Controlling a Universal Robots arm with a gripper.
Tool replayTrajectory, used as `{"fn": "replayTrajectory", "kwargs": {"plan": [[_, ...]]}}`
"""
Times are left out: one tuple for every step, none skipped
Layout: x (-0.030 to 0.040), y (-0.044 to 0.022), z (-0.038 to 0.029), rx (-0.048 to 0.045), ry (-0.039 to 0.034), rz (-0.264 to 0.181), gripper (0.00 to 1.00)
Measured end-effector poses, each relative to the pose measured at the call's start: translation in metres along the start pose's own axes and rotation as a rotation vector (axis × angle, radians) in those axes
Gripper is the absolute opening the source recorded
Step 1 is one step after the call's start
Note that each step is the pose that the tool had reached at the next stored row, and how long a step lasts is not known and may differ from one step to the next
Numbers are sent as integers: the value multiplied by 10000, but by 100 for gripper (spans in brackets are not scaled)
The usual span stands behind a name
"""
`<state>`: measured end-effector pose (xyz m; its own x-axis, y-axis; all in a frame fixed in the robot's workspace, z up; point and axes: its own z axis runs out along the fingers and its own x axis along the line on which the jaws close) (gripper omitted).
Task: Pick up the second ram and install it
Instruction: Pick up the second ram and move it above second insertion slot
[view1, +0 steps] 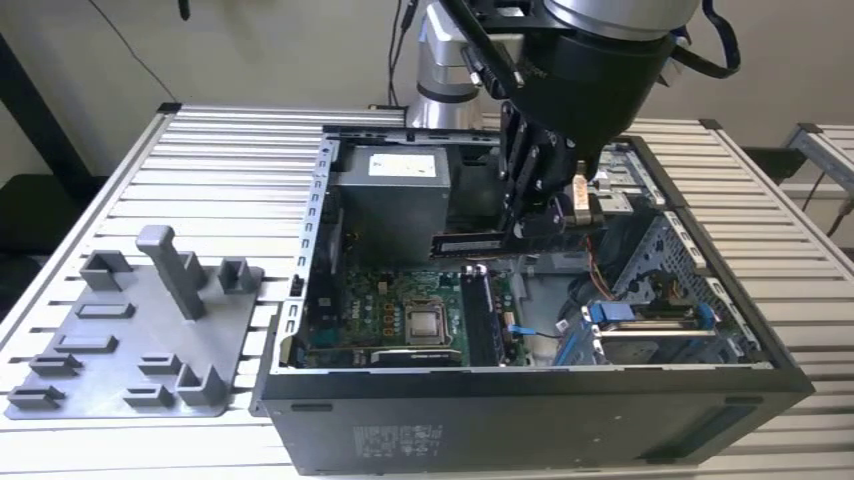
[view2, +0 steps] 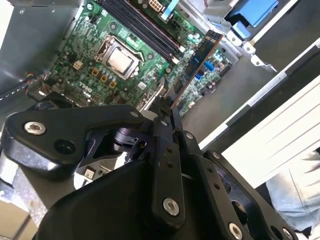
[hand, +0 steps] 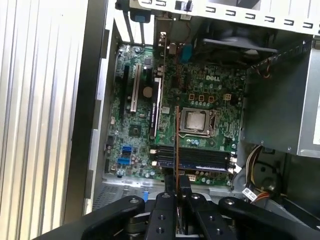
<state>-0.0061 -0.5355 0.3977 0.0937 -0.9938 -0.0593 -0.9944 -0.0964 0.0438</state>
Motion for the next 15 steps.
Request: {"fn": "replayTrajectory", "kwargs": {"plan": [[0,0,0,0,-1,3,14],[0,0,1,0,-2,4,14],[-1,-1,3,2,-6,3,14],[-2,-3,5,4,-8,5,14],[-5,-5,5,11,-3,11,14],[-10,-7,7,28,1,18,14],[-18,-12,9,42,1,25,14],[-29,-17,11,50,2,30,14],[-41,-23,13,56,2,36,14],[-50,-32,15,60,1,43,14],[-54,-37,17,63,0,74,14],[-54,-41,22,69,-6,158,14],[-55,-45,24,73,-8,236,14],[-57,-49,26,78,-10,318,14],[-58,-52,29,83,-13,411,14]]}}
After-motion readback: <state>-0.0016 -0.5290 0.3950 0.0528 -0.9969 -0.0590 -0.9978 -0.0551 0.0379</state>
